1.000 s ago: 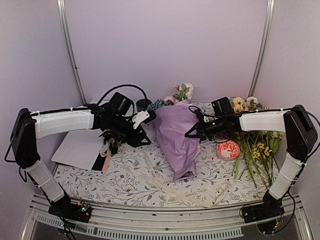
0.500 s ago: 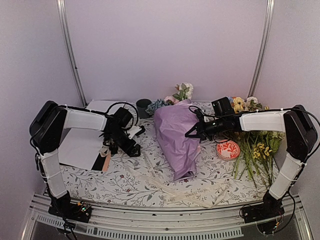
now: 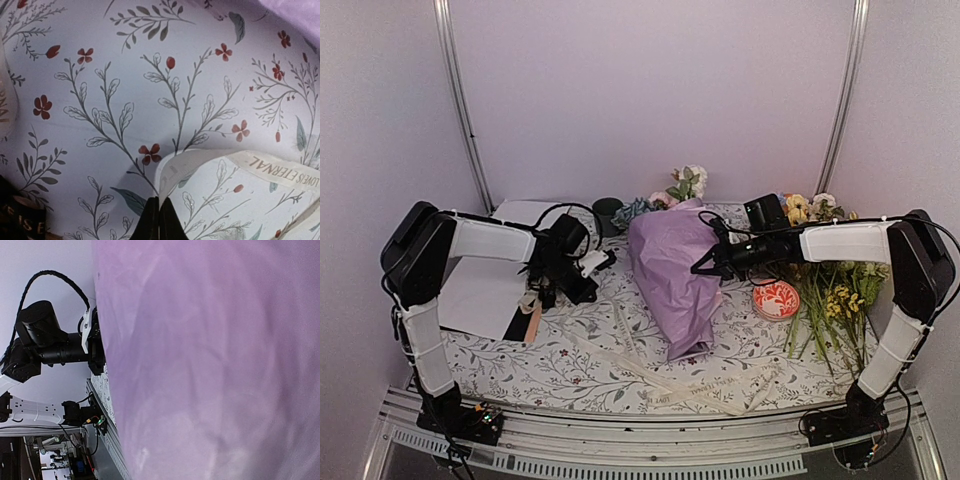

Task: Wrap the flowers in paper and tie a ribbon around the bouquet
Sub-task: Pick up the ribbon from the center of the board, then place the ribbon at the center of the board.

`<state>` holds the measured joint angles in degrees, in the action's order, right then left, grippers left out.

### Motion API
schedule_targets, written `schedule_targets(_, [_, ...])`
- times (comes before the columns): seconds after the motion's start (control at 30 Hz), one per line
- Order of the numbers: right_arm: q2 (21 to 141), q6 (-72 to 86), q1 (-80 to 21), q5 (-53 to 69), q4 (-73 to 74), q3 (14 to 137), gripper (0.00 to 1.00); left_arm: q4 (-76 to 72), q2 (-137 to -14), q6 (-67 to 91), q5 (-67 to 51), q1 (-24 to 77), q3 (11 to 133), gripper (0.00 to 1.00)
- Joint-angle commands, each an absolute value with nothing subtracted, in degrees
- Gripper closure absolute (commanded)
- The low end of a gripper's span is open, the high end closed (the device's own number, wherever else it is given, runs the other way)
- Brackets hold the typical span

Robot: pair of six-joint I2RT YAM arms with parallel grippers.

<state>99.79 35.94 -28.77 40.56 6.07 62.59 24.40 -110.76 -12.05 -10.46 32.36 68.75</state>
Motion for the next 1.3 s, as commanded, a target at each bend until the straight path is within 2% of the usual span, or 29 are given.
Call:
schedule_targets(0.0, [97.9,34.9,-27.9,41.6,3.0,62.9,1.0,18.9,-106.2,-9.6,-9.5,33.0,68.0,1.0])
schedule_targets(0.23, [96.9,35.1,-27.1,41.2,3.1,62.4,1.0,18.3,-85.5,-6.5,24.9,32.9,73.7,1.0])
schedule_targets(0.37, [96.9,35.4,-27.0,41.3,2.8,62.6,1.0,16.3,-75.3,-10.0,33.1,33.3,78.4,1.0])
schedule_targets(0.47, [97.1,35.6,-27.0,41.5,2.8,62.8,1.0,12.5,-69.1,-13.7,27.3,35.1,78.5,1.0])
schedule_targets(0.53, [97.4,35.7,-27.0,41.6,2.5,62.8,1.0,11.9,-66.4,-15.3,19.4,37.1,77.7,1.0])
schedule_targets(0.73, [97.9,36.3,-27.0,42.0,2.3,63.6,1.0,16.1,-67.1,-14.0,6.6,44.9,75.8,1.0])
schedule_targets(0.93, [97.9,36.8,-26.8,42.1,2.4,65.0,1.0,16.3,-69.4,-15.0,-22.6,50.9,70.4,1.0])
schedule_targets(1.07, [97.6,37.6,-26.7,42.2,2.6,66.1,1.0,18.6,-76.6,-18.5,-42.3,54.2,67.5,1.0])
schedule_targets(1.13, [97.3,37.9,-26.7,41.8,2.6,66.2,1.0,20.2,-82.8,-21.1,-44.4,59.8,70.3,1.0])
schedule_targets(1.27, [97.1,37.7,-26.7,40.8,3.1,66.4,1.0,29.3,-97.7,-31.2,-35.7,70.2,84.1,1.0])
